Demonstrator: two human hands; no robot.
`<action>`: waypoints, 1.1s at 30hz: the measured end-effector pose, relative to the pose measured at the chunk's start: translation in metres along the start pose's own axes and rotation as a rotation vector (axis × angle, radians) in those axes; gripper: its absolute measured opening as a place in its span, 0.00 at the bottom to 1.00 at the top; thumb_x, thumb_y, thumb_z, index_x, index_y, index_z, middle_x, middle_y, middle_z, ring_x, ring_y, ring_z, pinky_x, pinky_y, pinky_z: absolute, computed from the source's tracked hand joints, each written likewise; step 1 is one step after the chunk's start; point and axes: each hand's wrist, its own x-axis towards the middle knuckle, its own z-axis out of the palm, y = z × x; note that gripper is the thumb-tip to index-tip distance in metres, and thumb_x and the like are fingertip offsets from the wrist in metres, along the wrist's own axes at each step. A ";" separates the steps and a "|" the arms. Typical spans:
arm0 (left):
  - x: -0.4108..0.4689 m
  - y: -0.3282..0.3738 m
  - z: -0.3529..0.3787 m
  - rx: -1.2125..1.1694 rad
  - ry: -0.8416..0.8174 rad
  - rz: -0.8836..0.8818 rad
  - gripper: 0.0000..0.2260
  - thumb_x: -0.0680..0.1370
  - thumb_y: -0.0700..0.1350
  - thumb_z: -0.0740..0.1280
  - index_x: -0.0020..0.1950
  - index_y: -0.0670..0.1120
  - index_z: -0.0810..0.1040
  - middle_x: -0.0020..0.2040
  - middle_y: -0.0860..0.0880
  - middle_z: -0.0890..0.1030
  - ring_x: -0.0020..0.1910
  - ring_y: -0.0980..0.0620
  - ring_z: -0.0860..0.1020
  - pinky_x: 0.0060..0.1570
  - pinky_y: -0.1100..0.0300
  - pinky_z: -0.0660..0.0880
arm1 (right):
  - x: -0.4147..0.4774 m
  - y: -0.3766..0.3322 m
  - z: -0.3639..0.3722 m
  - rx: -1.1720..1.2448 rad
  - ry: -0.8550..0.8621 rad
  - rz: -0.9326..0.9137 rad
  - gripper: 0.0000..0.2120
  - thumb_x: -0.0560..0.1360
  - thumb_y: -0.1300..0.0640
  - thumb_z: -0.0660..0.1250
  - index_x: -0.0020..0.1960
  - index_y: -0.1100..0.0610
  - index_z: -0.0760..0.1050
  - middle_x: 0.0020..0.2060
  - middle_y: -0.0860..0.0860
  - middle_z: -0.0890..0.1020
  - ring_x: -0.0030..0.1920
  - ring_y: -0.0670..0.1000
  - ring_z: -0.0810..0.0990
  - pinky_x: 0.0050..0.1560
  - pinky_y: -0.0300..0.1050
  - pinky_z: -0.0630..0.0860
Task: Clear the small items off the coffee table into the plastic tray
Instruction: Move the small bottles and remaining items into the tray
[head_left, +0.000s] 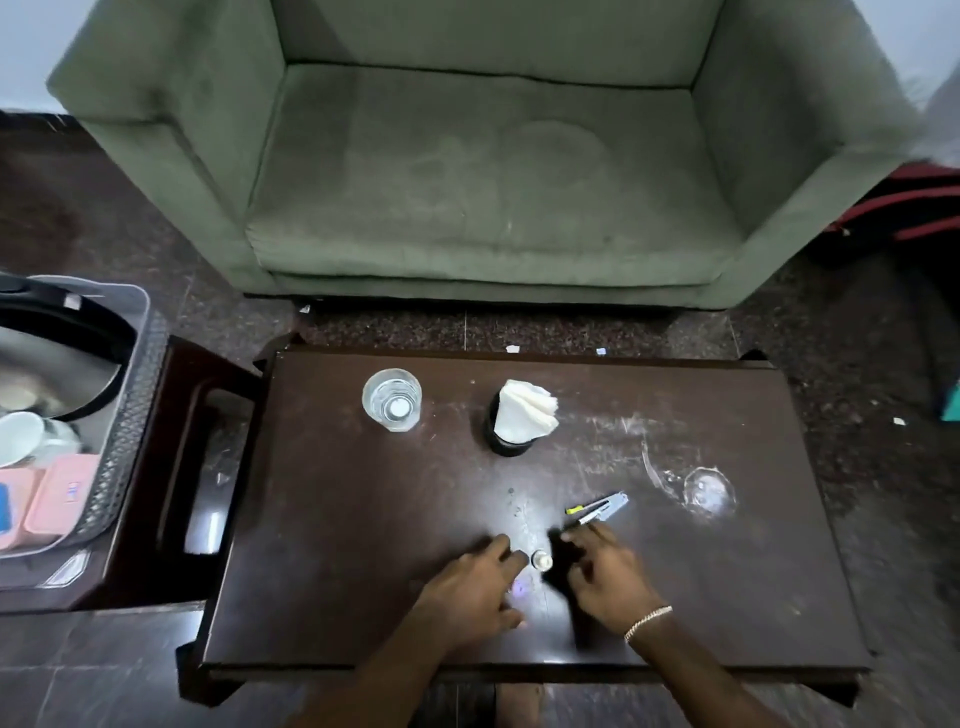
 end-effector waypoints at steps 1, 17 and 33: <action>0.003 0.005 0.004 0.019 -0.006 -0.009 0.23 0.74 0.55 0.70 0.66 0.51 0.70 0.65 0.49 0.69 0.56 0.38 0.80 0.55 0.46 0.78 | 0.000 0.001 0.005 -0.007 -0.058 -0.032 0.23 0.68 0.57 0.66 0.62 0.48 0.76 0.60 0.48 0.76 0.54 0.54 0.81 0.55 0.45 0.79; -0.036 -0.035 -0.026 0.067 0.114 -0.113 0.10 0.85 0.46 0.58 0.64 0.48 0.73 0.62 0.45 0.73 0.57 0.37 0.79 0.55 0.43 0.76 | 0.028 -0.079 0.035 -0.033 -0.079 -0.176 0.05 0.74 0.55 0.66 0.48 0.51 0.79 0.45 0.48 0.80 0.46 0.53 0.80 0.47 0.44 0.73; -0.274 -0.300 -0.173 -0.115 0.851 -0.508 0.07 0.78 0.44 0.70 0.53 0.42 0.79 0.49 0.42 0.81 0.49 0.37 0.80 0.45 0.48 0.75 | 0.103 -0.452 0.112 0.324 -0.077 -0.583 0.07 0.71 0.56 0.70 0.48 0.52 0.83 0.38 0.44 0.78 0.37 0.40 0.77 0.42 0.32 0.72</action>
